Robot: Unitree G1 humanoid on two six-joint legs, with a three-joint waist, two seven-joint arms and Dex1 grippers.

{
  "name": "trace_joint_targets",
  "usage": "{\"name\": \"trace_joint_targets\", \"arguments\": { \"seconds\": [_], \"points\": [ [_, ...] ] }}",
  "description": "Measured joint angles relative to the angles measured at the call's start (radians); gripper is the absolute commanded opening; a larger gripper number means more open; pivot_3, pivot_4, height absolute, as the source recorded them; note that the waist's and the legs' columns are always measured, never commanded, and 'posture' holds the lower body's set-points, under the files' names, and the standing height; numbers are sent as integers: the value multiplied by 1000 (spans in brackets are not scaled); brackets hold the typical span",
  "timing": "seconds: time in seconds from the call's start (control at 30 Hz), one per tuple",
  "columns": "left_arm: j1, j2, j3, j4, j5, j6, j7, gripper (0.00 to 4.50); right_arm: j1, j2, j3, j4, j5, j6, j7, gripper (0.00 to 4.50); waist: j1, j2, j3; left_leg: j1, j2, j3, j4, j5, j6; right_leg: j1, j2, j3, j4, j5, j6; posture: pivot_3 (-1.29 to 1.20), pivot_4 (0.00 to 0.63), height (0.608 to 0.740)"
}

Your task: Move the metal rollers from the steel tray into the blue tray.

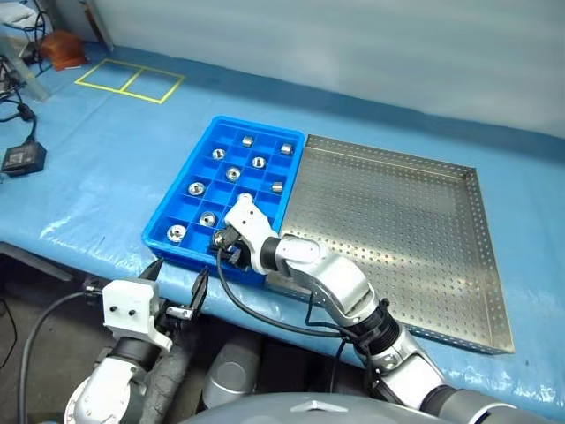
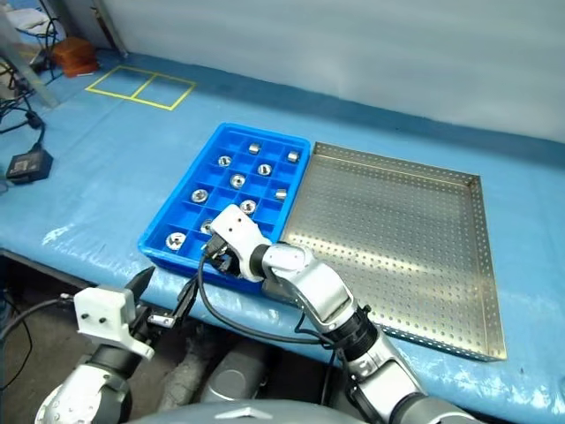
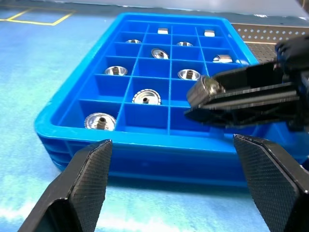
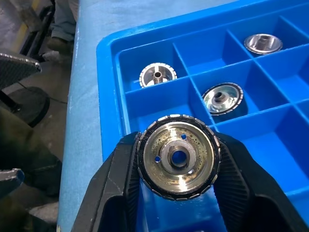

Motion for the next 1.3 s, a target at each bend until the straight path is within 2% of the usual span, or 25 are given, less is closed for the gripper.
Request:
{"name": "trace_joint_targets", "arguments": {
  "seconds": [0.13,0.17,0.3,0.4,0.6,0.77,0.87,1.0,1.3],
  "points": [
    [-62,24,-19,0,-9,28,-16,4371,11,6,-4,1,0,-1,-9,4309,16,0,0,0,0,0,0,0,0,0,0,-1,0,0,0,422,150,740],
    [-78,33,-21,0,-10,36,-21,4371,17,4,-9,-5,0,0,-10,4480,17,0,0,0,0,0,0,0,0,0,0,-1,0,0,0,410,150,740],
    [-177,69,-21,4,-46,74,-57,4371,53,-36,-69,-99,7,17,-26,4480,8,0,-1,0,0,1,2,0,-1,1,0,-2,0,0,0,314,150,740],
    [-244,101,-27,27,-77,106,-92,4371,92,-83,-137,-201,29,54,-28,4480,-19,1,-1,-1,0,1,2,0,-1,1,0,-3,0,0,0,260,150,740],
    [-320,146,-66,62,-112,155,-153,4371,180,-141,-210,-335,47,122,-62,4480,-118,1,-1,-2,0,-1,1,0,-2,5,1,-2,1,2,2,202,150,740],
    [-340,169,-88,78,-126,176,-184,4371,215,-142,-225,-373,50,146,-99,4480,-216,1,-1,0,2,-3,1,0,-2,7,3,-1,2,-2,-4,197,150,740],
    [-336,182,-101,78,-128,187,-198,4371,218,-139,-226,-378,52,154,-117,4480,-253,1,-1,2,3,-3,1,0,-2,7,3,0,3,-2,-4,206,150,740],
    [-325,184,-102,78,-128,188,-202,4371,220,-139,-226,-377,56,155,-126,4480,-269,1,-1,2,3,-3,1,0,-2,7,4,2,3,-2,-4,216,150,740],
    [-304,182,-102,78,-125,185,-196,4371,219,-141,-224,-365,62,155,-133,4480,-270,1,-1,2,3,-2,1,1,-2,7,4,4,2,-1,-4,235,150,740]
  ]
}}
